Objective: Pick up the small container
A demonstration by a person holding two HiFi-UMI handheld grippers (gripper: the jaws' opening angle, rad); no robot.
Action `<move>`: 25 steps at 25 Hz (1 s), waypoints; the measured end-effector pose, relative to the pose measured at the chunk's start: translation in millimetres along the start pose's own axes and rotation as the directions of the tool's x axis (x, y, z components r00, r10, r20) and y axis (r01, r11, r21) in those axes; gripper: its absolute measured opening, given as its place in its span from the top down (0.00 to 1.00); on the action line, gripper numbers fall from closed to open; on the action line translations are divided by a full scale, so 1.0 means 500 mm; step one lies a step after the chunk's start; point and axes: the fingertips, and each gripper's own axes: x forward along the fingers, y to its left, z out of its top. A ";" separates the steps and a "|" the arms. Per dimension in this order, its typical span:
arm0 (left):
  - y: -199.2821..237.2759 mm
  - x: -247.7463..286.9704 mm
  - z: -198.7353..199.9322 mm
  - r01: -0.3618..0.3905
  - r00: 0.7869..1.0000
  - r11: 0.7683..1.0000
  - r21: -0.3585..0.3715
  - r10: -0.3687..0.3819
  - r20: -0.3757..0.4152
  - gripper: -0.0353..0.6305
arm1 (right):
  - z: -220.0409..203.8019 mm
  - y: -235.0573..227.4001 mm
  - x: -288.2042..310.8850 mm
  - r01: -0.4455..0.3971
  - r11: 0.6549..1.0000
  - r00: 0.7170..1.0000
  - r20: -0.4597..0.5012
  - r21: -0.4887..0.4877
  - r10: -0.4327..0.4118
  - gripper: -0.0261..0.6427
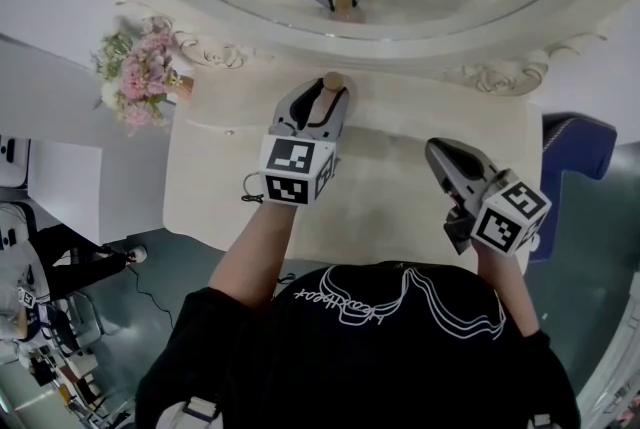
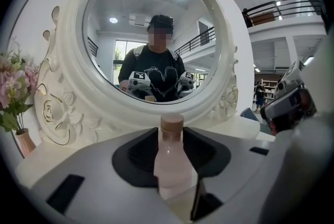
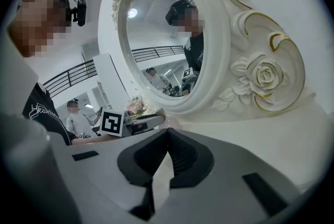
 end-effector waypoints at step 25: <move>0.002 0.003 0.002 -0.021 0.999 1.000 0.001 0.021 0.033 0.76 | -0.020 -0.008 -0.004 0.016 1.000 1.000 -0.006 0.025 -0.016 0.95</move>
